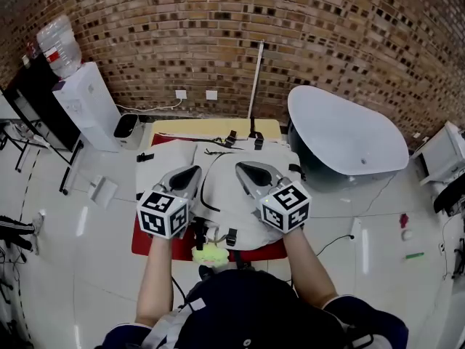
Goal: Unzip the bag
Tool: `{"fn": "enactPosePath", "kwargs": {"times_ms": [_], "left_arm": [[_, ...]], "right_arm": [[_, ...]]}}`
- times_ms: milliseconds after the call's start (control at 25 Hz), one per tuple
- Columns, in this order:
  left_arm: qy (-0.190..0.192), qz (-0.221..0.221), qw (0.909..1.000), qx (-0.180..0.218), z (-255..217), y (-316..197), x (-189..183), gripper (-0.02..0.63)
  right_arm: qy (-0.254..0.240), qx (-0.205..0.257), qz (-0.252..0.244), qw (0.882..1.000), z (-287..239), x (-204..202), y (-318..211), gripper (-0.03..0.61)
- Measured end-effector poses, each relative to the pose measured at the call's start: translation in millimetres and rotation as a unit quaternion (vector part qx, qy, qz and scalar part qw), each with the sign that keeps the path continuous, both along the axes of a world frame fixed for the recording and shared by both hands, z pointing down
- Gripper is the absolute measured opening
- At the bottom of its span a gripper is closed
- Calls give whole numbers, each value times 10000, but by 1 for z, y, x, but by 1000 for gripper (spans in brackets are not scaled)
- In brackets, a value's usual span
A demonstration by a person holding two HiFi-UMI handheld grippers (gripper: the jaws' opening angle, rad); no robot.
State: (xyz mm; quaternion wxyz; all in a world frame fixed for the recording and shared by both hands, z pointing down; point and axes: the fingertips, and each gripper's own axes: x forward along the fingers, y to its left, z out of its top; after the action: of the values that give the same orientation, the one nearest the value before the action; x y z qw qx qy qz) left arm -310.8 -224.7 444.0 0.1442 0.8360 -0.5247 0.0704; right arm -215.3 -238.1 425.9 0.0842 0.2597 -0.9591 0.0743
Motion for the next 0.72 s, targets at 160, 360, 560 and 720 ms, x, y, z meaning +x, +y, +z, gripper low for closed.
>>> {"fn": "enactPosePath", "kwargs": {"times_ms": [160,360,560,720], "left_arm": [[108,-107,9997,185,-13,10,-1,2],[206,-155,9991,325,-24,13,0,2],[131,-113,9994,297,-22,15,2,2],[138,-48,9994,306,-24,14,2,2]], "right_arm": [[-231,251,-105,9994,-16,-9,1,3],[-326,445,-272,9981,-31,-21,-1,3],[-309,472,-305,9979,-34,-27,-1,3],[-304,424,-296,9982,-34,-28,0,3]]}}
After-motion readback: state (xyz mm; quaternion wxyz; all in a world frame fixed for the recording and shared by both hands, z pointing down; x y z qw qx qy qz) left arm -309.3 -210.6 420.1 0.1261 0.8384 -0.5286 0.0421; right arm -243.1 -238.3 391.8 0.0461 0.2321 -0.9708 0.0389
